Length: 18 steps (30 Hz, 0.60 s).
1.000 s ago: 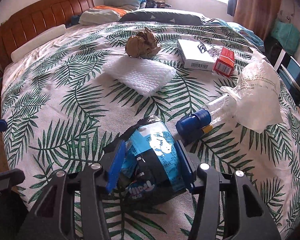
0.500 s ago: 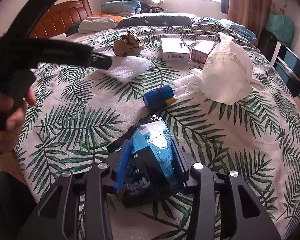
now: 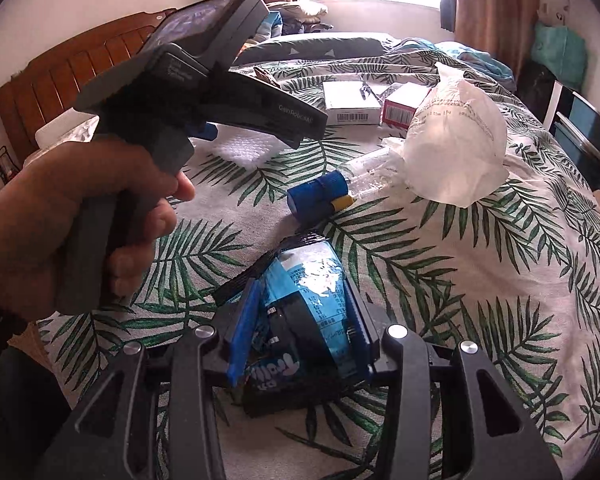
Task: Collect trash
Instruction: 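Grasp the blue snack wrapper with the right tool while the left tool grasps the white foam mesh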
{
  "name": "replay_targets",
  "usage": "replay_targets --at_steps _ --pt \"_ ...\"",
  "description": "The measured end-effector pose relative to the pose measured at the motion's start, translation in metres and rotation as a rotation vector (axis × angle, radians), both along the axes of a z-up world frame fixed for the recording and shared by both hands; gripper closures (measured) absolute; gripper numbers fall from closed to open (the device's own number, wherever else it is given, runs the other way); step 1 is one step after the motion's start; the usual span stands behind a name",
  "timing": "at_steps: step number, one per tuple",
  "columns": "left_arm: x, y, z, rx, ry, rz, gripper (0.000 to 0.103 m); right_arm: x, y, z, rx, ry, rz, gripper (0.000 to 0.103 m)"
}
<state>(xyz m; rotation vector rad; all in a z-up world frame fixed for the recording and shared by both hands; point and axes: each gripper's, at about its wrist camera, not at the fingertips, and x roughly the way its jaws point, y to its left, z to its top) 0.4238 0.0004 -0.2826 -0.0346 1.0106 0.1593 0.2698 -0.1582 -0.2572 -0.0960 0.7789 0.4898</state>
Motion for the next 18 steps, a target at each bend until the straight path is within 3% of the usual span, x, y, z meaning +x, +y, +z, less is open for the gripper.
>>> replay_targets --at_steps 4,6,9,13,18 --pt "0.000 0.009 -0.004 0.001 -0.005 -0.013 0.007 -0.001 0.000 0.000 0.001 0.000 0.000 0.061" --pt "-0.001 0.013 -0.003 -0.005 -0.012 -0.018 0.013 -0.001 0.000 0.000 0.001 -0.001 0.000 0.061" --pt "-0.003 0.017 -0.001 -0.008 -0.033 -0.040 0.034 -0.001 0.000 0.000 0.001 0.000 0.000 0.061" --pt "-0.007 0.022 0.004 -0.009 -0.051 -0.066 0.071 -0.001 0.000 0.000 0.002 0.001 0.000 0.061" --pt "-0.016 0.024 0.010 -0.015 -0.087 -0.095 0.081 -0.002 0.001 0.000 0.002 0.002 0.000 0.061"
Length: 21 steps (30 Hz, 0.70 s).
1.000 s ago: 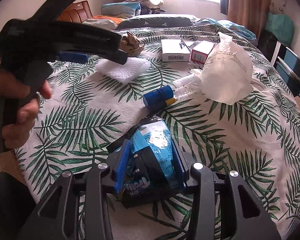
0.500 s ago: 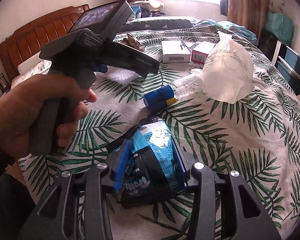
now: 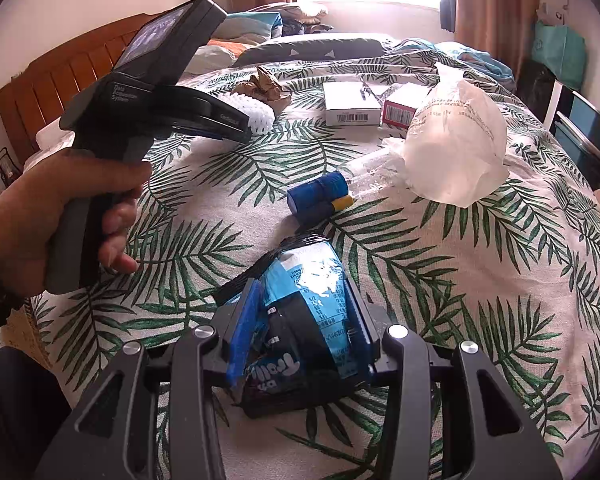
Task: Collect trash
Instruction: 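Grasp the blue snack wrapper with the right tool while the left tool grasps the white foam mesh, then carry the foam mesh and blue wrapper over the red bin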
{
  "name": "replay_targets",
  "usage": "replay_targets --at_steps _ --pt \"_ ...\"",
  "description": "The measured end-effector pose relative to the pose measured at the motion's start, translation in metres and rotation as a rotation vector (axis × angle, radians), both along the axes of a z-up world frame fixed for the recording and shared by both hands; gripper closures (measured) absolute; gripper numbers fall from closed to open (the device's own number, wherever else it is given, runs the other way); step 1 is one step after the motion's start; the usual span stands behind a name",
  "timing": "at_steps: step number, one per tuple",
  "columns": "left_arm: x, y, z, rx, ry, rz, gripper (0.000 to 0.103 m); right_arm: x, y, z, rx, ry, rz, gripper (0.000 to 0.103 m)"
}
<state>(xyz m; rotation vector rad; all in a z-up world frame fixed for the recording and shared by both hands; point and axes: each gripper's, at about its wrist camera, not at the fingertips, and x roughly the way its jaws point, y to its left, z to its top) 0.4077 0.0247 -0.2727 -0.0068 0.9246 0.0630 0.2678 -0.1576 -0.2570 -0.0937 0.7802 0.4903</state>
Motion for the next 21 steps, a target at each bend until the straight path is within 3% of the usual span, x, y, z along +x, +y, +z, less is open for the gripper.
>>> replay_targets --at_steps 21 --pt "-0.091 -0.014 0.032 -0.074 -0.037 -0.137 0.083 -0.019 -0.007 0.033 0.013 -0.040 -0.005 0.064"
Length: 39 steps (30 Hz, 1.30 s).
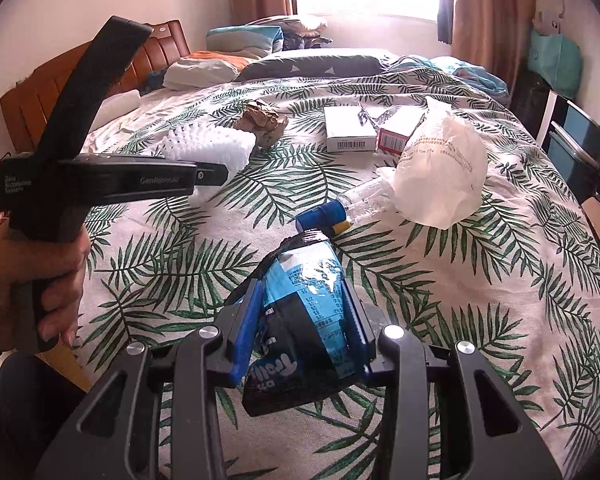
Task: Collect trash
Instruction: 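Carry the foam mesh and blue wrapper over the red bin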
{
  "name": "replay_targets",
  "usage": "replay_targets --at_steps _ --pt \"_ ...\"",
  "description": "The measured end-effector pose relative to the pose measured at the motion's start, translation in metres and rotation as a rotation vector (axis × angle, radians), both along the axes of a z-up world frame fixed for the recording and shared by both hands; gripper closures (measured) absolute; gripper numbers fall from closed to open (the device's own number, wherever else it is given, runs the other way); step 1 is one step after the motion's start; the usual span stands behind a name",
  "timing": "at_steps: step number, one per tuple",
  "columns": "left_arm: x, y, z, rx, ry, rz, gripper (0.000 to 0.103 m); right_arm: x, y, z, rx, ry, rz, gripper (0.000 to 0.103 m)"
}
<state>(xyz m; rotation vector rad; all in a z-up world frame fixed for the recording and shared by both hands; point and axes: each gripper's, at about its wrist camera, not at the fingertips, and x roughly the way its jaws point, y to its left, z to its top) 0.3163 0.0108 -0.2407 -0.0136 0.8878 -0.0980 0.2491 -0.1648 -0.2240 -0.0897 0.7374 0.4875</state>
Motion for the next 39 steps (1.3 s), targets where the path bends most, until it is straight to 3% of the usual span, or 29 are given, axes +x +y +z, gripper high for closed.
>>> replay_targets --at_steps 11,23,32,39 --pt "-0.068 -0.003 0.023 -0.011 -0.001 -0.042 0.083 -0.037 -0.006 0.020 -0.004 -0.018 0.000 0.064" --pt "-0.159 -0.013 0.036 -0.026 0.024 -0.087 0.082 -0.105 -0.012 0.036 -0.004 -0.025 0.015 0.064" --pt "-0.229 -0.020 0.016 -0.029 0.096 -0.112 0.082 -0.166 -0.011 0.024 -0.008 0.018 0.046 0.064" --pt "-0.268 -0.027 -0.019 -0.018 0.183 -0.127 0.080 -0.205 -0.015 -0.004 -0.023 0.086 0.065 0.064"
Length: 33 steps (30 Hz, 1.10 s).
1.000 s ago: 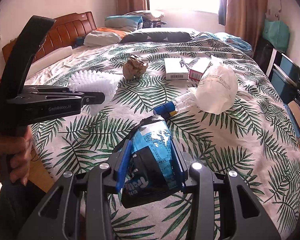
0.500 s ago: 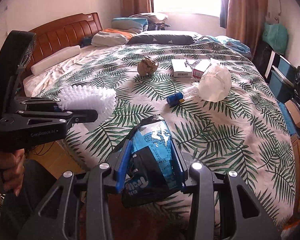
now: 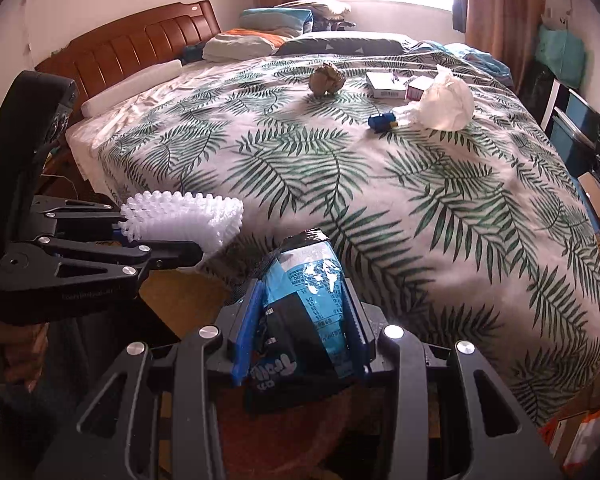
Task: Collect trash
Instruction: 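Carry the foam mesh and blue wrapper over the red bin, then open the left tool to drop the foam mesh while the right tool drops the wrapper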
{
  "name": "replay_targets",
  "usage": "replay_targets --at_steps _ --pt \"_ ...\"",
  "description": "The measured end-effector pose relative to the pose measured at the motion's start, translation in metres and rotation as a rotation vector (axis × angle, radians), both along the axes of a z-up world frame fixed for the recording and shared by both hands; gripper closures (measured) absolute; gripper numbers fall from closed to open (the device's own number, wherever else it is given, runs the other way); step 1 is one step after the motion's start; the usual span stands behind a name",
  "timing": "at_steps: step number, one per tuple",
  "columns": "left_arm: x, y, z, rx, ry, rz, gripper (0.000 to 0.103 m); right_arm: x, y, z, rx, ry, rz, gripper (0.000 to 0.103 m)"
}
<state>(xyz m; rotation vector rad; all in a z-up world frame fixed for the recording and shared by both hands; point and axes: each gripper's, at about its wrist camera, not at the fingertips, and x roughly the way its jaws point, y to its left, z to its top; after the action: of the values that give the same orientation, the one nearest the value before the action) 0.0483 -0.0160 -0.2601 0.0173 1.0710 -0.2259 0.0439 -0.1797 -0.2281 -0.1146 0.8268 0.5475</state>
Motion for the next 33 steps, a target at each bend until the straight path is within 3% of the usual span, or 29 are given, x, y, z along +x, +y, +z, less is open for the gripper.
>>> replay_targets --at_steps 4,14,19,27,33 --pt "-0.013 -0.003 -0.029 0.014 0.063 -0.014 0.080 -0.015 -0.002 -0.025 -0.017 0.052 0.008 0.064" --pt "-0.013 0.004 -0.123 0.009 0.316 0.008 0.078 -0.019 0.003 -0.088 -0.071 0.209 0.040 0.064" --pt "-0.006 0.011 -0.157 0.003 0.409 0.043 0.075 -0.016 0.007 -0.100 -0.084 0.245 0.052 0.064" --pt "0.001 0.018 -0.182 -0.004 0.483 0.063 0.060 -0.008 0.014 -0.114 -0.098 0.294 0.065 0.064" --pt "0.004 0.016 -0.188 0.004 0.503 0.055 0.030 -0.001 0.022 -0.123 -0.105 0.320 0.070 0.064"
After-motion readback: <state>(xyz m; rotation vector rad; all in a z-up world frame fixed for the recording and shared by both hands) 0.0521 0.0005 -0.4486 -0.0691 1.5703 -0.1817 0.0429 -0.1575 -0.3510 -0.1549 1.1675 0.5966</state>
